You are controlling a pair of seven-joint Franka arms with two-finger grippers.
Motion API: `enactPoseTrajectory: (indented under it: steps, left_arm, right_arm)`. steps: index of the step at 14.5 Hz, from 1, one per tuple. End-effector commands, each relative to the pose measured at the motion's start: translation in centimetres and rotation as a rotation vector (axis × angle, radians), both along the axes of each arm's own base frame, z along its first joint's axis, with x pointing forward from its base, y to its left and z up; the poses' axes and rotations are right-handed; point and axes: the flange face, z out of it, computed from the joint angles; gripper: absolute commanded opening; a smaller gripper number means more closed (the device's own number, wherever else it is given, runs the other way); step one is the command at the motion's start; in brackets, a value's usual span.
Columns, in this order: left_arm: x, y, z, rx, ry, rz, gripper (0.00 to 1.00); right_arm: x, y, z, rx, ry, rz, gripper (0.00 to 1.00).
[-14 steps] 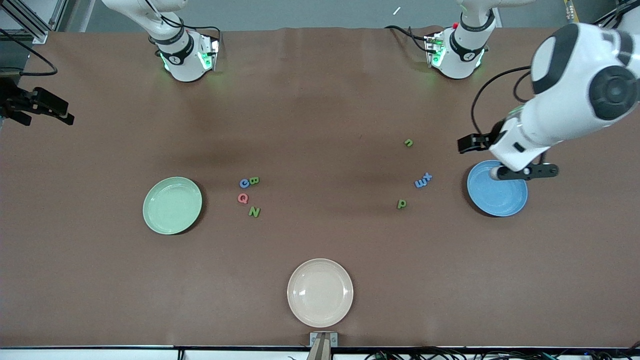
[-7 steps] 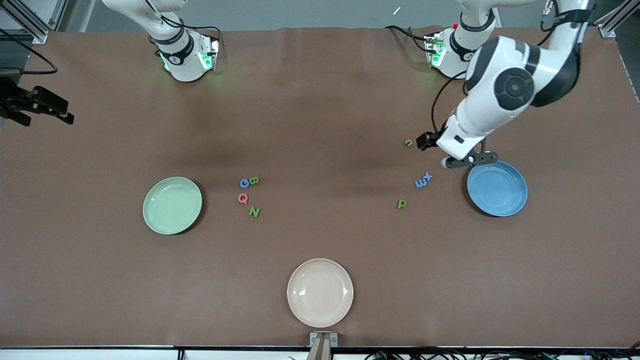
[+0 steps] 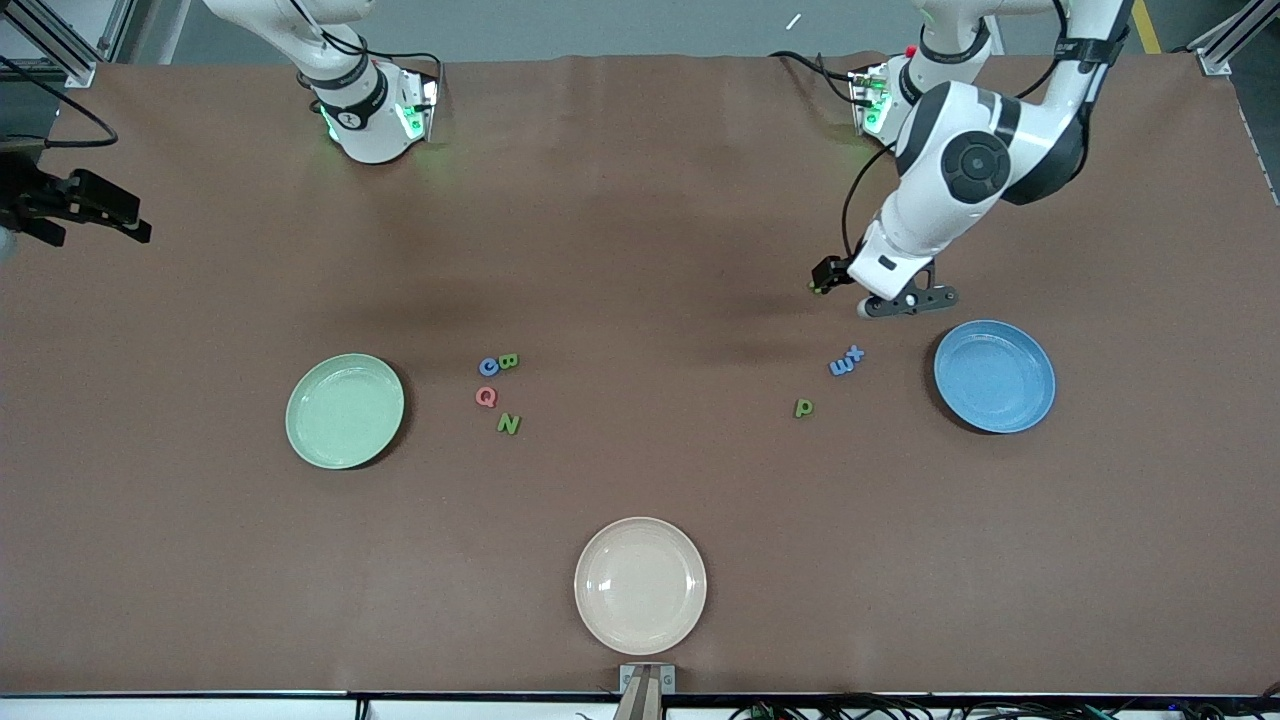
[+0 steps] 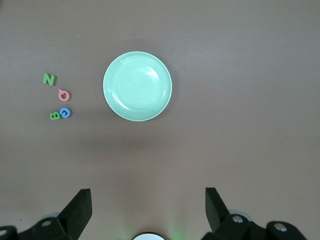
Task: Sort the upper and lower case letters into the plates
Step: 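Lower the left gripper onto the green u while the right gripper reaches out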
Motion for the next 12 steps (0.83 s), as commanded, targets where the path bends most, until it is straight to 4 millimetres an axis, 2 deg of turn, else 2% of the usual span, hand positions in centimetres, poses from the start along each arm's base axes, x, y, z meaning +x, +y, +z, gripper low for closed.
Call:
enactPoseTrajectory:
  steps: [1,6,9,12]
  left_arm:
    - [-2.2,-0.4,-1.5,-0.002,-0.028,0.021,0.98]
    - [-4.5,0.8,-5.7,-0.007,-0.063,0.029,0.98]
    - [-5.2,0.0,-7.6,-0.026,-0.065,0.027,0.97]
    - [-5.9,-1.3,-9.5,-0.054,-0.066,0.043,0.95]
  right_arm:
    - [-0.9,-0.1,0.1,-0.011,-0.002,0.003,1.0]
    - [-0.8,-0.2,0.6,0.0,-0.011,-0.008,1.0]
    - [-0.2,-0.7,2.0,-0.005,-0.043,-0.01,1.0]
    - [0.6,-0.9,1.5,-0.003,-0.039,-0.018,1.0]
